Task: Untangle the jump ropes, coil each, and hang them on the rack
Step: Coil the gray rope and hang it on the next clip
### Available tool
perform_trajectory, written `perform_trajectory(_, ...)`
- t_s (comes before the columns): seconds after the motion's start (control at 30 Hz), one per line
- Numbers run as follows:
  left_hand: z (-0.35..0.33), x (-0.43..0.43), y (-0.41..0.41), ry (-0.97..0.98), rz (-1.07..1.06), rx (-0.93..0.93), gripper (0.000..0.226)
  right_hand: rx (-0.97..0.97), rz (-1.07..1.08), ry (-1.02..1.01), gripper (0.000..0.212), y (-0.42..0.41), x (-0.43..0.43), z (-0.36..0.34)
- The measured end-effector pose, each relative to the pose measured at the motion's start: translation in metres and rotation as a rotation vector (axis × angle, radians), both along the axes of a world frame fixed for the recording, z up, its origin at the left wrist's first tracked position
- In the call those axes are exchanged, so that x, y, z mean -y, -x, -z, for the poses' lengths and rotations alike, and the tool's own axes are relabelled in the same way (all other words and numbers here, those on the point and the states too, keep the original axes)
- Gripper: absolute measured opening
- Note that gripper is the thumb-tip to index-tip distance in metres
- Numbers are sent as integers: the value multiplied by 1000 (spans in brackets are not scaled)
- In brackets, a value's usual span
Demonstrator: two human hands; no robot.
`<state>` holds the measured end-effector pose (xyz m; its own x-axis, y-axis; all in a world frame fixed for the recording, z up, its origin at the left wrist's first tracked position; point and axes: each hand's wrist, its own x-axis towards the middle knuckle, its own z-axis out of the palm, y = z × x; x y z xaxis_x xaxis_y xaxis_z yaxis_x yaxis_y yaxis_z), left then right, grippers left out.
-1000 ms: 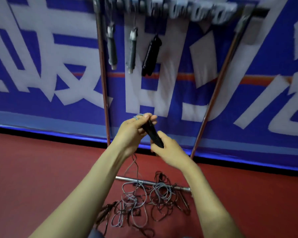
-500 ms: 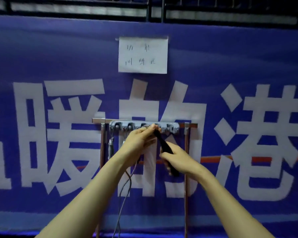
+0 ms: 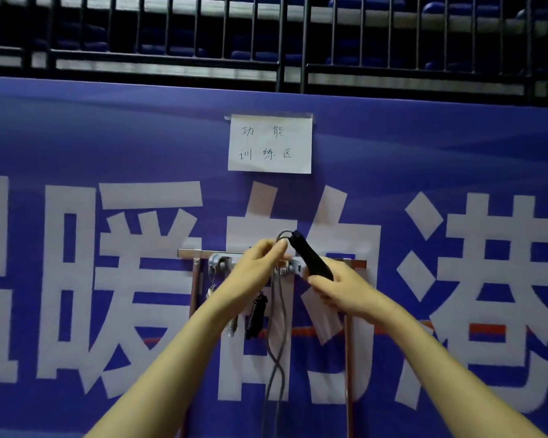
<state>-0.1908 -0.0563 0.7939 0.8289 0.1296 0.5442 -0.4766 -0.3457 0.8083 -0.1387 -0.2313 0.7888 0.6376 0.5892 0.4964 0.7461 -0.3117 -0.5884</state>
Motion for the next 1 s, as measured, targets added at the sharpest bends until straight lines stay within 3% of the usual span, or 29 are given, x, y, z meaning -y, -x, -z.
perform_trajectory(0.13, -2, 1, 7, 379, 303, -35, 32, 368, 351, 167, 1, -8, 1, -6)
perform_trajectory(0.2, -5, 3, 6, 448, 339, -53, 30, 379, 401, 81, 3, -10, -3, -5)
perform_trajectory(0.47, -31, 2, -2, 109, 93, -58, 19, 72, 167, -263, 11, -23, -27, 30)
perform_trajectory(0.53, -36, 7, -5, 116, 84, -73, 18, -51, 105, -386, 18, -19, -37, 41)
perform_trajectory(0.63, -42, 12, -9, 299, 219, -145, 14, -319, -45, -616, 35, -8, -54, 52)
perform_trajectory(0.7, -40, 10, -13, 225, 221, -172, 13, -499, -176, -731, 44, -5, -61, 61)
perform_trajectory(0.77, -38, 5, -15, 95, 154, -159, 16, -616, -289, -769, 61, -8, -64, 70)
perform_trajectory(0.87, -39, -4, -16, 70, 113, -157, 23, -630, -387, -744, 79, -19, -62, 81)
perform_trajectory(1.0, -36, -7, -15, 7, 8, -97, 25, -577, -388, -665, 76, -18, -60, 87)
